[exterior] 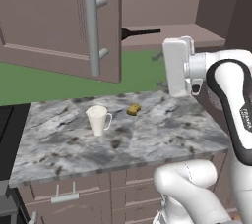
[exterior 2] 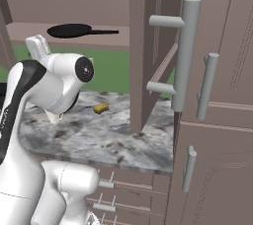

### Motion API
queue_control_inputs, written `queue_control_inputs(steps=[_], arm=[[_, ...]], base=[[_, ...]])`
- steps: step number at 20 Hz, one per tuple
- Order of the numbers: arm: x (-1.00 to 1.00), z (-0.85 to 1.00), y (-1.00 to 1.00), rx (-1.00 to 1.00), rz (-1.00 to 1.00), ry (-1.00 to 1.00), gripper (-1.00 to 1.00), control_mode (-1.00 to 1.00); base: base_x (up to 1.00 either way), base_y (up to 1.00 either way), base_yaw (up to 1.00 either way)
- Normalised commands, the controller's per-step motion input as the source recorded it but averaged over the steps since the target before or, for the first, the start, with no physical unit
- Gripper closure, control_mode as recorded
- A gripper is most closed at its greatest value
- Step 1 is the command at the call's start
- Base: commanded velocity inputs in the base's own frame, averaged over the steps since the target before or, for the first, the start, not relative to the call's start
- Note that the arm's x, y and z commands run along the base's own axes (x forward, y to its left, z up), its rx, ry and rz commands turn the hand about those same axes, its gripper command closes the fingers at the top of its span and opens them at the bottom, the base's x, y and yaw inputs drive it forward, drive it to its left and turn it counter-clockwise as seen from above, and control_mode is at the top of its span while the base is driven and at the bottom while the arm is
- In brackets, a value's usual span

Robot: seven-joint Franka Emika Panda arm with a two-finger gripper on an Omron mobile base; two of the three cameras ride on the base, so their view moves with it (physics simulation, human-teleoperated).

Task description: Pick the pan from the cabinet and place it on the stove. Then turn on the stove burner for the pan.

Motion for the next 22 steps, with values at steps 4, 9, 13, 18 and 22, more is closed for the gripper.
queue_control_inputs(steps=[4,9,13,18,22], arm=[[0.17,0.00,0.33,0.13,0.08,0.00,-1.00,-1.00],[0.24,0.00,0.41,0.09,0.06,0.02,-1.00,-1.00],[0.19,0.00,0.47,0.05,0.10,0.01,-1.00,-1.00],[0.03,0.03,0.62,0.00,0.15,0.04,-1.00,-1.00],[-0.11,0.09,0.71,0.00,0.17,0.02,-1.00,-1.00]], base=[[0.00,0.00,0.00],[0.00,0.00,0.00],[0.00,0.00,0.00],[0.00,0.00,0.00],[0.00,0.00,0.00]])
